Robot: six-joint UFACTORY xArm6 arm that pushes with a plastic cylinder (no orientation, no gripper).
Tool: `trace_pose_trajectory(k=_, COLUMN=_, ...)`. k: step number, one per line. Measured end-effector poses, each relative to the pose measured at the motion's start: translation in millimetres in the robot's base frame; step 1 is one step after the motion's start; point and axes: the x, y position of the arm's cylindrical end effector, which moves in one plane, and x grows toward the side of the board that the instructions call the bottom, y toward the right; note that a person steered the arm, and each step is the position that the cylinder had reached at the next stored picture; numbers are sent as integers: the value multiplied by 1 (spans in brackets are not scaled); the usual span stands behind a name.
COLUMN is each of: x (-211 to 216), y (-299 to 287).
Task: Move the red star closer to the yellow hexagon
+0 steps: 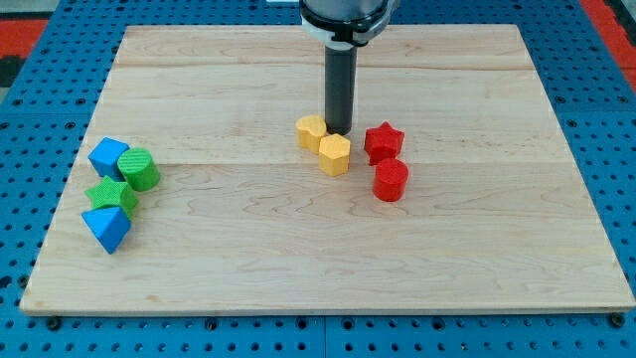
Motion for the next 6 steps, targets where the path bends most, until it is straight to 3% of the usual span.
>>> trace_pose_trajectory(k=2, x=-9, y=126)
trace_pose_trajectory(k=3, x=56, y=117)
trace_pose_trajectory(k=4, x=40, y=38)
trace_pose_trajectory(k=6, x=10, y=31)
